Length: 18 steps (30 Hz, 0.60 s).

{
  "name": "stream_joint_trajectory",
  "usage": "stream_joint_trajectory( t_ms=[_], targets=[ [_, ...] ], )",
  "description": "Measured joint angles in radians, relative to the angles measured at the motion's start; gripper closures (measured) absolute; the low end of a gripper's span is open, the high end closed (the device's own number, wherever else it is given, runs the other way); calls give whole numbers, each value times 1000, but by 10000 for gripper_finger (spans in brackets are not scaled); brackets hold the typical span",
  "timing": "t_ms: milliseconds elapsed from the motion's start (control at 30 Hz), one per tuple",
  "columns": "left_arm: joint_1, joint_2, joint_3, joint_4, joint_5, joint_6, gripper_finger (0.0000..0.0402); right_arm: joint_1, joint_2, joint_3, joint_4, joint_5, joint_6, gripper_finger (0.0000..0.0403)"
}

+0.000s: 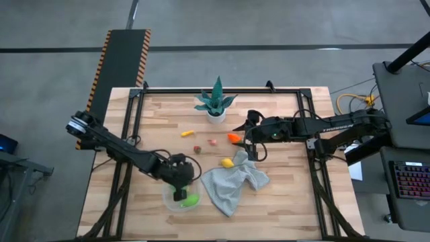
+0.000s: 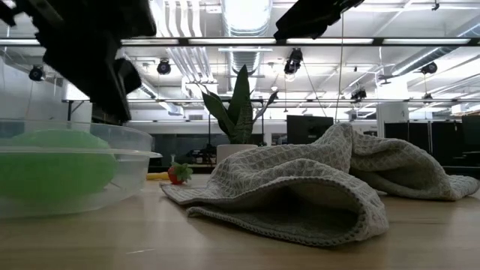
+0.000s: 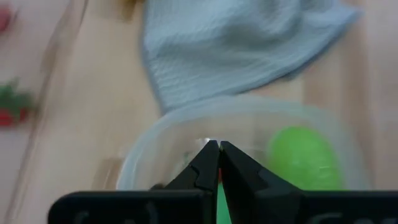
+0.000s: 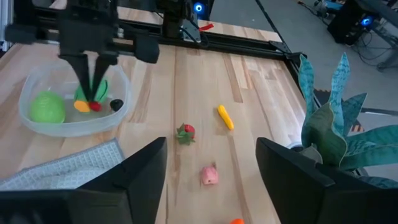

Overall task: Pick and placing Produce into tupperware
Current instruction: Put the red cherry in the transparent bin, then put the yellow corn in the transparent bin

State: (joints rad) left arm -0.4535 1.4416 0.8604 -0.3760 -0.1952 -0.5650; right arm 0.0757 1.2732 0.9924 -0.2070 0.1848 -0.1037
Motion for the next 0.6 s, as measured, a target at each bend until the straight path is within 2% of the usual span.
stream_joint_trajectory(
  t_ms=[133, 433, 600],
  targets=[
    [-1, -31, 0, 57, 14, 47, 370, 0, 0, 0, 0, 0, 0, 159],
    [9, -40, 0, 79, 12, 78, 234, 0, 0, 0, -16, 0, 18, 165],
    [32, -40, 19, 84, 5, 77, 209, 0, 0, 0, -23, 0, 26, 167]
  ],
)
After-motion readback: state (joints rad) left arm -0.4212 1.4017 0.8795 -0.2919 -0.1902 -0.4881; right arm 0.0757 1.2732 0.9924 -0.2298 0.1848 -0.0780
